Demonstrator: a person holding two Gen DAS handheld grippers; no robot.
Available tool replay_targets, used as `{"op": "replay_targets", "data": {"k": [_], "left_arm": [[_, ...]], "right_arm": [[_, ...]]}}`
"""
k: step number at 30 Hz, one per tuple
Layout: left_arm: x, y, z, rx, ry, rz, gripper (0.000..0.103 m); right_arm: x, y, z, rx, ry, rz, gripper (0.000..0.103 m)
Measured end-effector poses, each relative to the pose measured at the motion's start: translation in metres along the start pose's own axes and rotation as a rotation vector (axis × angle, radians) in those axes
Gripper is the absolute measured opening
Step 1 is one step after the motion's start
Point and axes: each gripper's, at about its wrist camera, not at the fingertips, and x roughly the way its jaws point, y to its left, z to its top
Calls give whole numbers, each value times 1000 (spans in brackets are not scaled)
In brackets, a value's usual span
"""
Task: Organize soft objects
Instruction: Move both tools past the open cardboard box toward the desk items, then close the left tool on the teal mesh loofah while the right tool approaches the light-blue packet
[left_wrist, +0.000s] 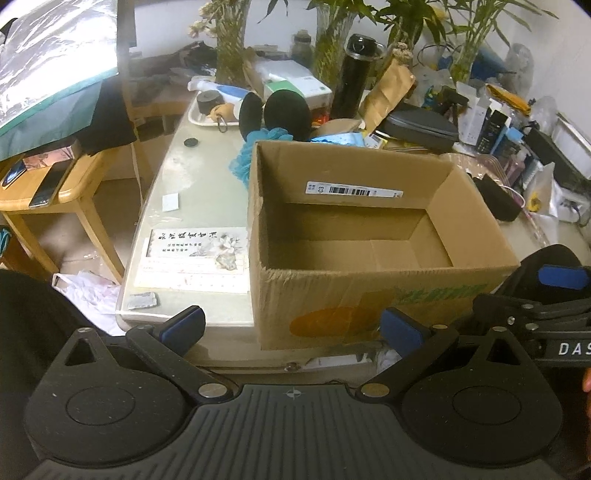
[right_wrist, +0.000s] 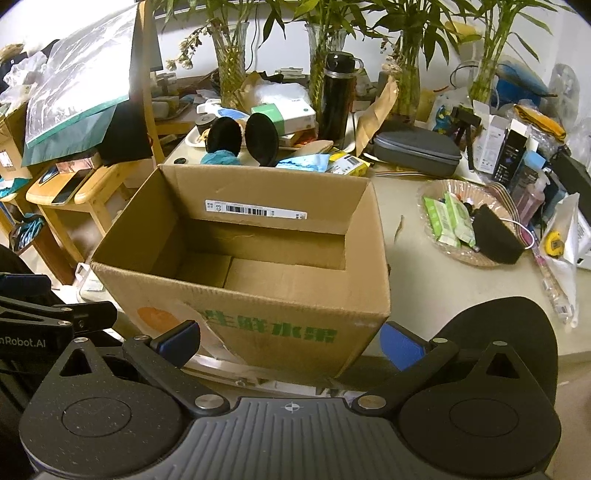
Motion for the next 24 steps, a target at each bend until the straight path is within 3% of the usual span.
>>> {"op": "replay_targets", "data": {"k": [8,24], "left_arm": [[1,-4,17,54,-10,-48,103],[0,3,50,44,-67,-85,103]], "right_arm": [[2,-11,18,-8,-18,0,103],[-8,-18,62,-40,-62,-1,103]]}}
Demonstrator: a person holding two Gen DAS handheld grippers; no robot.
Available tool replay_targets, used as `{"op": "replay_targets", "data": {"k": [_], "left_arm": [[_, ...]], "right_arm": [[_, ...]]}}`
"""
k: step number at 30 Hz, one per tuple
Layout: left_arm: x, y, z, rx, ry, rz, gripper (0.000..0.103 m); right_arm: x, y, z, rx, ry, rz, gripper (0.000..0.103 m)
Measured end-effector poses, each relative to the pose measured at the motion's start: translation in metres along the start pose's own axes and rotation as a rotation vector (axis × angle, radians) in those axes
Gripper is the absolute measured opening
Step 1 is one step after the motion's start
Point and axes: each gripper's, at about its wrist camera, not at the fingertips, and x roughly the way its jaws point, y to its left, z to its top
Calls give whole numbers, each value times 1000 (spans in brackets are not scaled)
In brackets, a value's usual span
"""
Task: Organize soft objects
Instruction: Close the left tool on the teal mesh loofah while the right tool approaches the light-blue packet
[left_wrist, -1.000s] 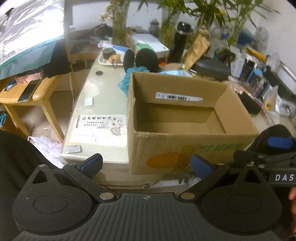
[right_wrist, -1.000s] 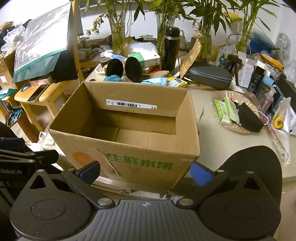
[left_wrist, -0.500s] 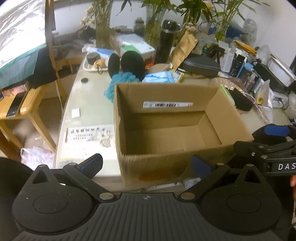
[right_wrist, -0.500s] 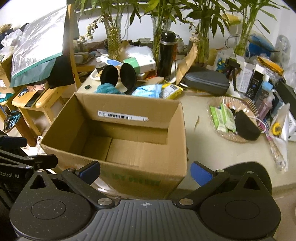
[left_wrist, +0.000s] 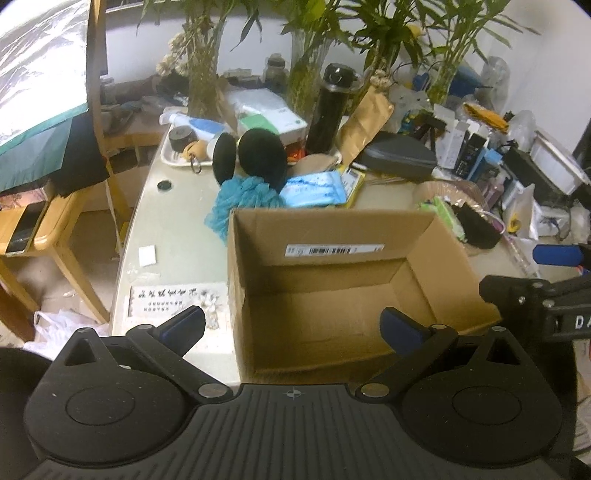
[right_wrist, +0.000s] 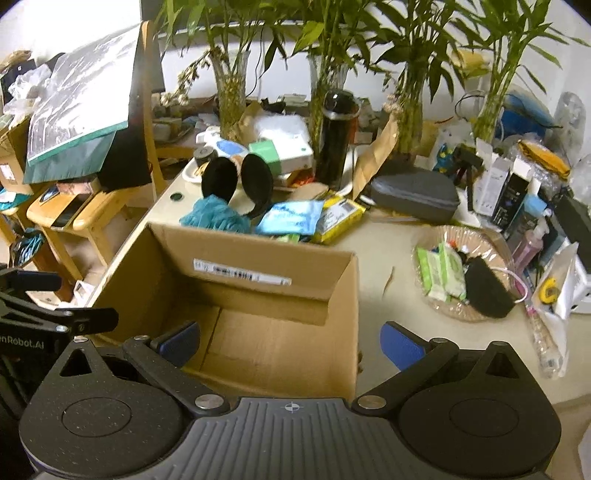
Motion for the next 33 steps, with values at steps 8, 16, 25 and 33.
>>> {"op": "replay_targets", "data": {"k": [8,16,25,33], "left_arm": [[-2,-4,17,22,-26,-2,103],[-8,-2,23,42,-87,-23,103],[0,8,31,36,-96,-32,103],[8,21,42,20,-123,-41,103]], "right_arm": [[-3,-12,21,2,-19,10,103],[13,-21,30,-22,-45,39,103],[42,-39,36,-4,-45,107,103],[50,-46,45,20,-37,167,103]]}}
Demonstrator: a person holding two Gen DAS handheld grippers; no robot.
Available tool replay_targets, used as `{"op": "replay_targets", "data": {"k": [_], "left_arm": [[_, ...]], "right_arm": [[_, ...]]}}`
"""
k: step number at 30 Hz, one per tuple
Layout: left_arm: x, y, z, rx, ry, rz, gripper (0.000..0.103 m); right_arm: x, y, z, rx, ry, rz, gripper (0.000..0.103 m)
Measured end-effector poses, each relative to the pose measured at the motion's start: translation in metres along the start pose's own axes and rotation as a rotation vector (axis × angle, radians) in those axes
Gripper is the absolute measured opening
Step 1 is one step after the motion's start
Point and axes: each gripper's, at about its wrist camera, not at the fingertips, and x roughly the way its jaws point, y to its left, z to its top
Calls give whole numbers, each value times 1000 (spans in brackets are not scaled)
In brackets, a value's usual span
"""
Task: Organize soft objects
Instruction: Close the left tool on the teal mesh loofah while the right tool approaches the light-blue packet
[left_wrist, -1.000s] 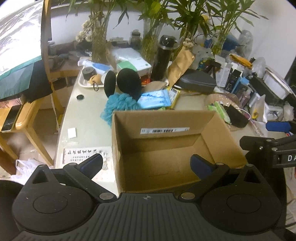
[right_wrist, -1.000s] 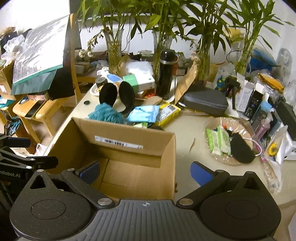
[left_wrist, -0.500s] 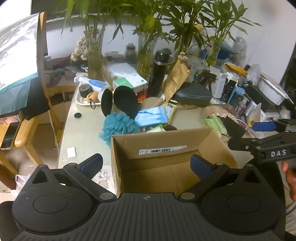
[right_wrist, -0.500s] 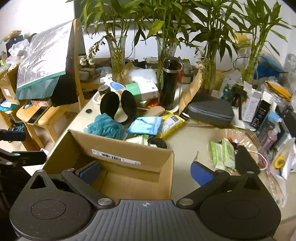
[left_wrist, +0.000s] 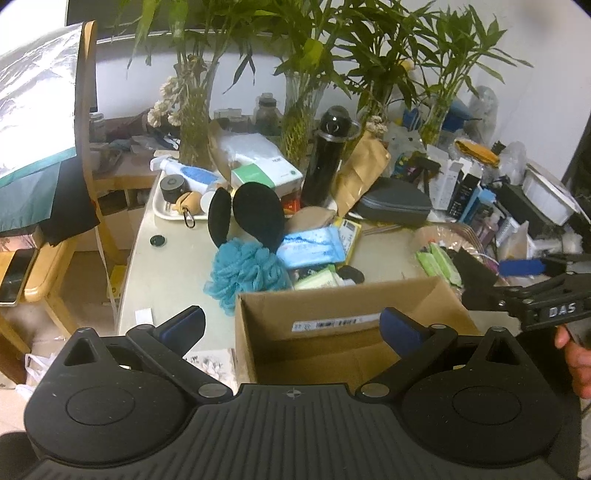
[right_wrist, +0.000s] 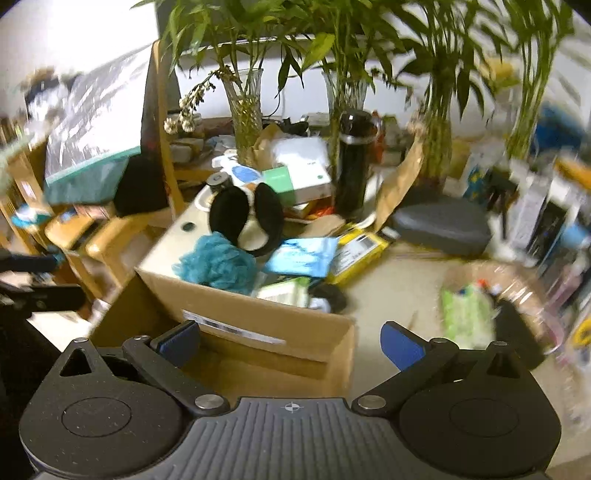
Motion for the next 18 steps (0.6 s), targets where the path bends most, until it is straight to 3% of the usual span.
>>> {"op": "replay_targets", "data": {"k": [3,8,18], "left_arm": [[4,4,5,3,-15,-7,103],[13,11,13,17,-32,-15,103],[38,29,29,38,-16,12,103]], "right_arm": [[3,-9,4,65,1,50,103],[7,-14,12,36,-23,59,103],[25,-30,23,-20,-57,-7,103]]}}
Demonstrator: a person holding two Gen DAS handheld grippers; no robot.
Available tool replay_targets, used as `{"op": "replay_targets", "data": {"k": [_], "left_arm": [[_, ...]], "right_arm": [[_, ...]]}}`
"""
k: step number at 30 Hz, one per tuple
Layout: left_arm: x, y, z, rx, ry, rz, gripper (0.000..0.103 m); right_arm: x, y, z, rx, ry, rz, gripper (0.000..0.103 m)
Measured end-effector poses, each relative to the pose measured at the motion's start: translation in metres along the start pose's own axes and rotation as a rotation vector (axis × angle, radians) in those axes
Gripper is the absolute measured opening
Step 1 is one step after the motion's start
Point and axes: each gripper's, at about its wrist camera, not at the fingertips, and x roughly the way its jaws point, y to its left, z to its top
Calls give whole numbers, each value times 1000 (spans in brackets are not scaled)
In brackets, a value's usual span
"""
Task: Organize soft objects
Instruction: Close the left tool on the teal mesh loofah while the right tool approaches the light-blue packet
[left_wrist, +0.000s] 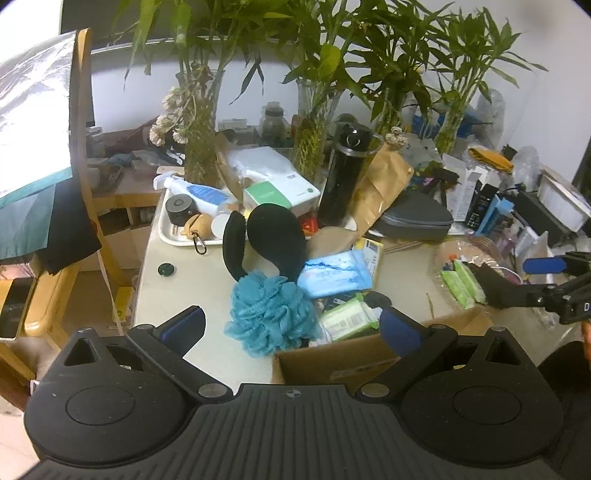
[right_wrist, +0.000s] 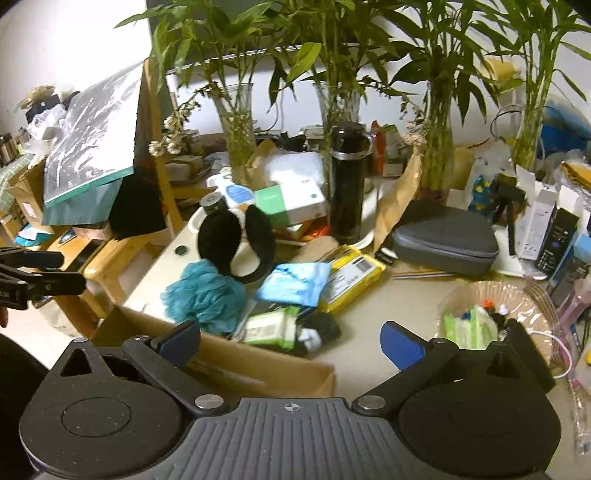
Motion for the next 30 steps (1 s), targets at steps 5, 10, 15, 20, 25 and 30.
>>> {"op": "replay_targets", "data": {"k": [5,10,15,20,25,30], "left_arm": [[20,10,3,15,22,-9,103],[41,20,5,25,14,-38,103],[69,33,7,41,22,-96,103],[102,43,6,46,76,-109,89],[123,44,5,81,117,-129,86],[149,41,4,125,207,-148,70]], "right_arm": [[10,-3,1,-71,8,-11,103],[17,-16,2,-42,-2,19,103],[25,-25,6,-51,-9,24,103],[36,-31,9,-66,-17,16,103],[50,-41,12,-46,-30,16,103],[67,-50,12,-13,-34,8,103]]}}
